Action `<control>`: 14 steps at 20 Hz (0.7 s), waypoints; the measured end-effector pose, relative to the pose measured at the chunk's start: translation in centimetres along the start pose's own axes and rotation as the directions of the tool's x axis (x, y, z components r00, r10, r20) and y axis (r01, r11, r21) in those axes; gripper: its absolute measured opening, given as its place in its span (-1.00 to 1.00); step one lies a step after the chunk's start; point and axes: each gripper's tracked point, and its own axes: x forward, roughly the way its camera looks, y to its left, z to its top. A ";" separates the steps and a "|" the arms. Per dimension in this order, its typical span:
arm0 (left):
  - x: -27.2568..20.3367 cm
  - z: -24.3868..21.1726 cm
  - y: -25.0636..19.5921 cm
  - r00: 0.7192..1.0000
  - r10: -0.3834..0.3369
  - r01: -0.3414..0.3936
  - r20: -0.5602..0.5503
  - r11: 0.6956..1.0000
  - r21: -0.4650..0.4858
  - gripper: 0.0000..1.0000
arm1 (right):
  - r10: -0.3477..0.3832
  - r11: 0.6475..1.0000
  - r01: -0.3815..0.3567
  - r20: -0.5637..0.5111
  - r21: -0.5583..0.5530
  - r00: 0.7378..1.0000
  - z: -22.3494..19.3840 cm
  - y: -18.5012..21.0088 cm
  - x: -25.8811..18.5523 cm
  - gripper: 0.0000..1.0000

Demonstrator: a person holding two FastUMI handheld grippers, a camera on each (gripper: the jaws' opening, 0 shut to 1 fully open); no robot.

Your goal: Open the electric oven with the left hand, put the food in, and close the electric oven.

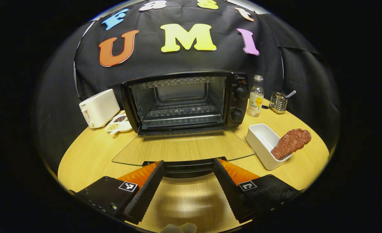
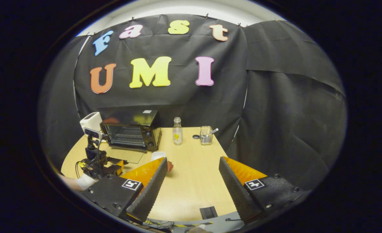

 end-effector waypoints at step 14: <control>-0.9 -0.4 1.7 1.000 0.024 -0.024 -0.006 0.998 -0.055 0.94 | 0.024 1.000 -0.024 -0.031 -0.011 0.999 -2.0 -0.3 1.9 0.94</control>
